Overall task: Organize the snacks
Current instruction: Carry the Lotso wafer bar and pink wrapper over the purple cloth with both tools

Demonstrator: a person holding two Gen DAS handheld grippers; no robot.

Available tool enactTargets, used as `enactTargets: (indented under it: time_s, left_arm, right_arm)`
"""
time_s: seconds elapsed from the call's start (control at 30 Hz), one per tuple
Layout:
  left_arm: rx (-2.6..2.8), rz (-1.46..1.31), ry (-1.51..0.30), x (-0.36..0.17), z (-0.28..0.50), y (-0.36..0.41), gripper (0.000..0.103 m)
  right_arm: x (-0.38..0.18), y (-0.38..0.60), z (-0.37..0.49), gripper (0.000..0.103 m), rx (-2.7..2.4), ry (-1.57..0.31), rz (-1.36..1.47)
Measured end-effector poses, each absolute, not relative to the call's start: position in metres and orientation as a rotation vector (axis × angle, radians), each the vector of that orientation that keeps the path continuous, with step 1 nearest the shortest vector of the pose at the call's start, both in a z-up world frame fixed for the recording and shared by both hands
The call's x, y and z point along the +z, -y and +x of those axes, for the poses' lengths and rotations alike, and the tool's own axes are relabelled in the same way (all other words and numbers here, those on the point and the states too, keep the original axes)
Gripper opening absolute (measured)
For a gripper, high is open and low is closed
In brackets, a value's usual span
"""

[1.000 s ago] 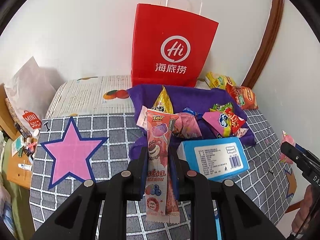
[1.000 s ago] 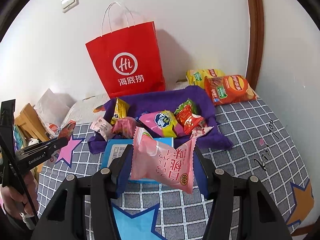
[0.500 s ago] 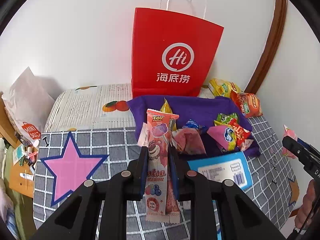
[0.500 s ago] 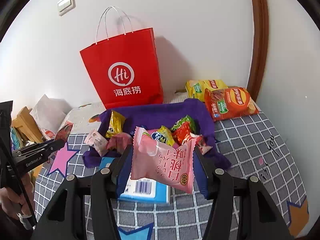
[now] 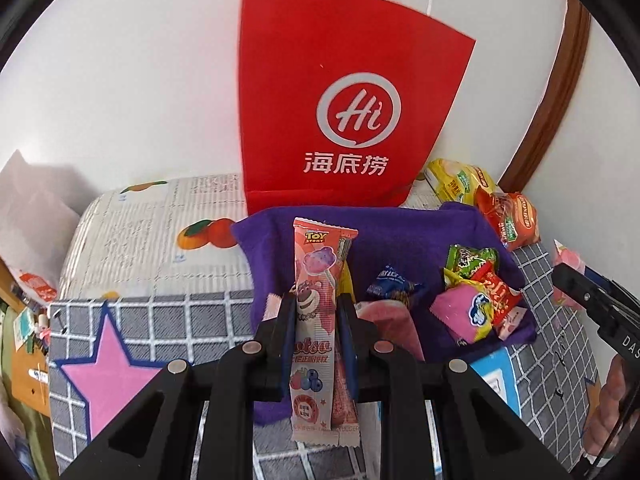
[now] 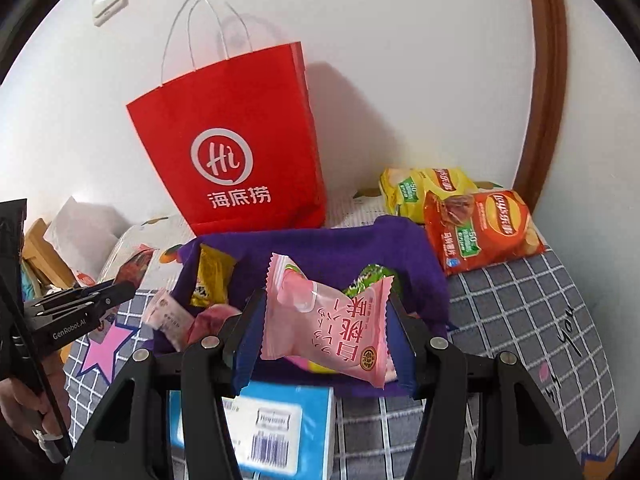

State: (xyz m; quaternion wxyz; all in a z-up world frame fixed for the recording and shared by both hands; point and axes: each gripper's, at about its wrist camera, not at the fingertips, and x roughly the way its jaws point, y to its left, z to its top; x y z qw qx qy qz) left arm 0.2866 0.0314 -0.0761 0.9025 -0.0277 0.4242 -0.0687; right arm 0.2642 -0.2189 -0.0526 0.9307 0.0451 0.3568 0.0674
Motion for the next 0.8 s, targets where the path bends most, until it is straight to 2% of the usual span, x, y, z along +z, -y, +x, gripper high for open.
enactTargets:
  time_s: [0.8]
  left_arm:
    - [-0.166,-0.027,-0.946,-0.114,0.338,-0.005,0.02]
  right_arm:
    - [-0.097,0.209,0.344,0.056,0.182,-0.819,0.082]
